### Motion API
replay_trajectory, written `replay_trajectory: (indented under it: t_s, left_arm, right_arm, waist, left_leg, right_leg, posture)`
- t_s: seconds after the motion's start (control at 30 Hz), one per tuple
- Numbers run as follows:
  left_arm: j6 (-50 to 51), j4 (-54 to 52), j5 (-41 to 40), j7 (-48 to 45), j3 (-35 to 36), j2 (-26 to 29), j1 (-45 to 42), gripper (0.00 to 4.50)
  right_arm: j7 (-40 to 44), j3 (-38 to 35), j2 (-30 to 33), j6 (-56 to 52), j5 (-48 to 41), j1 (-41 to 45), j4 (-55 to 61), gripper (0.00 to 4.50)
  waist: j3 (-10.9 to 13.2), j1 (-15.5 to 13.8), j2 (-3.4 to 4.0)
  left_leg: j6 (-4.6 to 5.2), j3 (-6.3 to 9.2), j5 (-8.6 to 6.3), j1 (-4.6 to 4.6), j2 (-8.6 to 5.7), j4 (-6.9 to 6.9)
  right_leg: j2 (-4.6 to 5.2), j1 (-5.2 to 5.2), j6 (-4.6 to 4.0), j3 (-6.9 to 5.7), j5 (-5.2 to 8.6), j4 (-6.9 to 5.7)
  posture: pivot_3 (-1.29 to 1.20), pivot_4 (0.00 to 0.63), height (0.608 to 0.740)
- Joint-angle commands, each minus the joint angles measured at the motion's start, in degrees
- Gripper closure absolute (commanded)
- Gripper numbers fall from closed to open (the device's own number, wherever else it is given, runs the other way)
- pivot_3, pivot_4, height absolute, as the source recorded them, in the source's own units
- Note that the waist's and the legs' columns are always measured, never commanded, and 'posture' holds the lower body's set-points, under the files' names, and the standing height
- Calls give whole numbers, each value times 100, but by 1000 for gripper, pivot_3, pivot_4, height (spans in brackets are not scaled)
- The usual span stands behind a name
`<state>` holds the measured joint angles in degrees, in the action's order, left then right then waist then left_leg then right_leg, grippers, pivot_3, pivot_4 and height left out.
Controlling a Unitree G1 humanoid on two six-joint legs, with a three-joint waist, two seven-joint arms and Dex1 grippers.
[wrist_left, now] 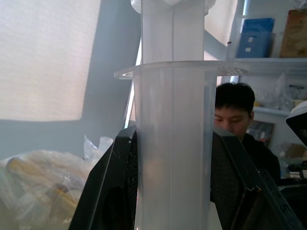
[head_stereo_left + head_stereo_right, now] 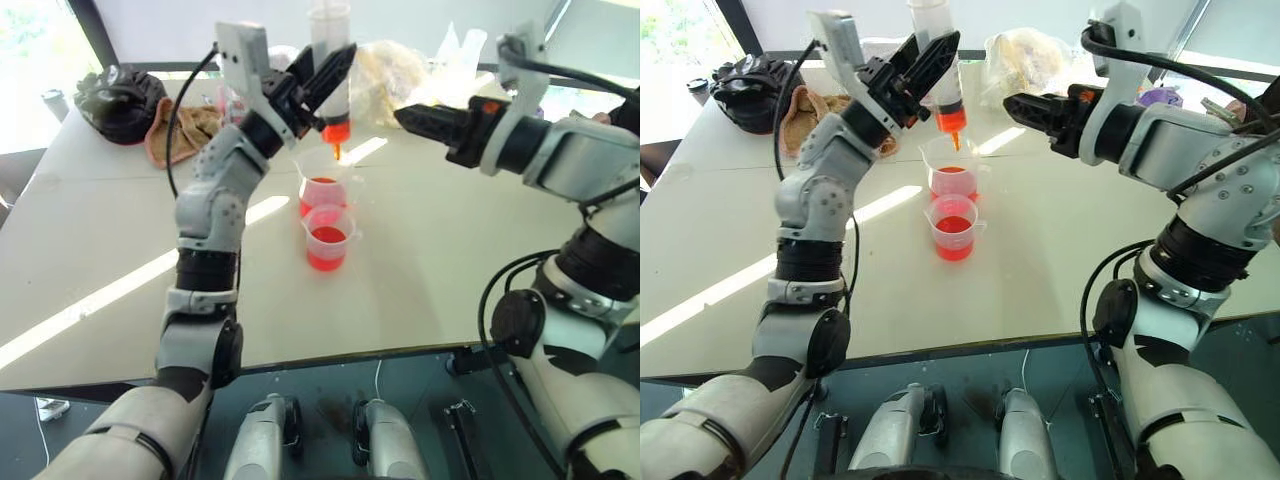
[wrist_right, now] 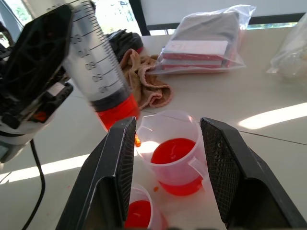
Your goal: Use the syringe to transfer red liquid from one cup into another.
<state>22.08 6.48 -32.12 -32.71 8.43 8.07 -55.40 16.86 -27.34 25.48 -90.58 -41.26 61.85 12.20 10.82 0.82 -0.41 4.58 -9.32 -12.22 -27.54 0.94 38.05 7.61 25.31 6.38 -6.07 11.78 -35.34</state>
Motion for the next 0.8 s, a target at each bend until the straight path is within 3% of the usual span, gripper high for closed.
replay_trajectory:
  t_s: [0.03,0.37,0.6,0.8]
  left_arm:
    - [390,-793,-233,-118,-195,165,197,3041]
    - [-104,-1133,322,-381,-839,245,1453,3041]
    - [-381,-1001,519,-508,-941,237,1574,3041]
    - [-438,-953,569,-541,-956,254,1555,3041]
  right_arm:
    - [73,-70,209,171,-20,105,20,2323]
    - [373,36,550,264,-260,462,-119,2323]
    - [459,-401,169,-192,-1332,886,-40,2323]
    - [-243,-343,-234,-192,-1862,803,-97,2323]
  waist:
    - [0,-6,0]
    - [-1,-5,1]
    - [-1,-11,1]
    - [-1,-12,1]
  left_leg:
    - [0,0,0,0,0,0]
    - [-15,0,-7,2,0,0]
    - [-17,1,-9,1,1,0]
    - [-17,2,-9,2,1,0]
  right_leg:
    - [0,0,0,0,0,-1]
    - [0,0,-1,0,0,1]
    - [3,2,-1,1,0,1]
    - [5,0,-2,0,0,2]
  posture:
    - [0,150,740]
    - [0,150,740]
    - [0,150,740]
    - [0,150,740]
